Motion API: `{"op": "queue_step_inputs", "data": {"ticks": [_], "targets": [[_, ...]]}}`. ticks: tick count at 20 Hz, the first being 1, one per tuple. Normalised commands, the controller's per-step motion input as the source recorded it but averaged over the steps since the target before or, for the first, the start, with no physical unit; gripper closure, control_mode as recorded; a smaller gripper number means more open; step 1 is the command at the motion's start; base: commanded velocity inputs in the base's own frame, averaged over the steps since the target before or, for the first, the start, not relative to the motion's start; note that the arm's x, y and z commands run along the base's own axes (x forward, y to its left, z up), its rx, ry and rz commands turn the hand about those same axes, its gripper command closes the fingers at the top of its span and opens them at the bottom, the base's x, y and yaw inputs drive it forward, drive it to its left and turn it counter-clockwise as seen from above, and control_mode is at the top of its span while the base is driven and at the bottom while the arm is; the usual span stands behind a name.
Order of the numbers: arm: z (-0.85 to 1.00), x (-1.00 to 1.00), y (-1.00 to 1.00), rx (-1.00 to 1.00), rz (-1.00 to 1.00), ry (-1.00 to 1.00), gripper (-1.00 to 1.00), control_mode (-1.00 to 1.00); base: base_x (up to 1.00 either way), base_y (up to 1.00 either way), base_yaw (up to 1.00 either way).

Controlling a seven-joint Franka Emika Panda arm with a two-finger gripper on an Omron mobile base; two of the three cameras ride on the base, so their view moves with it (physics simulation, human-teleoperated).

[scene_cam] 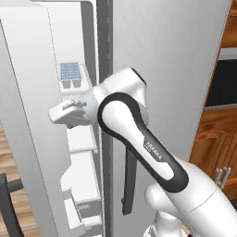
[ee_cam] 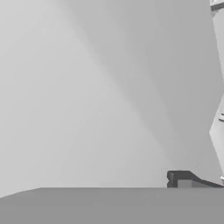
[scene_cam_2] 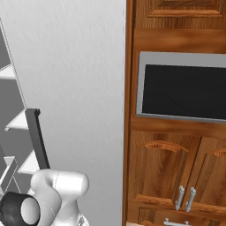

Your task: Open the freezer door, pick up the ice cube tray from the freezer, and place it on the dining counter.

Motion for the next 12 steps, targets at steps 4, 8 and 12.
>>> {"op": "queue_step_inputs", "data": {"ticks": [4,8,12], "targets": [[-0.04,0.0,0.52,-0.03,0.08,-0.16,-1.0,-1.0,0.0,0.0,0.0],[-0.02,0.0,0.56,-0.04,0.07,-0.16,-1.0,-1.0,0.0,0.0,0.0],[0.0,-0.06,0.63,-0.08,0.05,-0.18,-1.0,-1.0,0.0,0.0,0.0]]}}
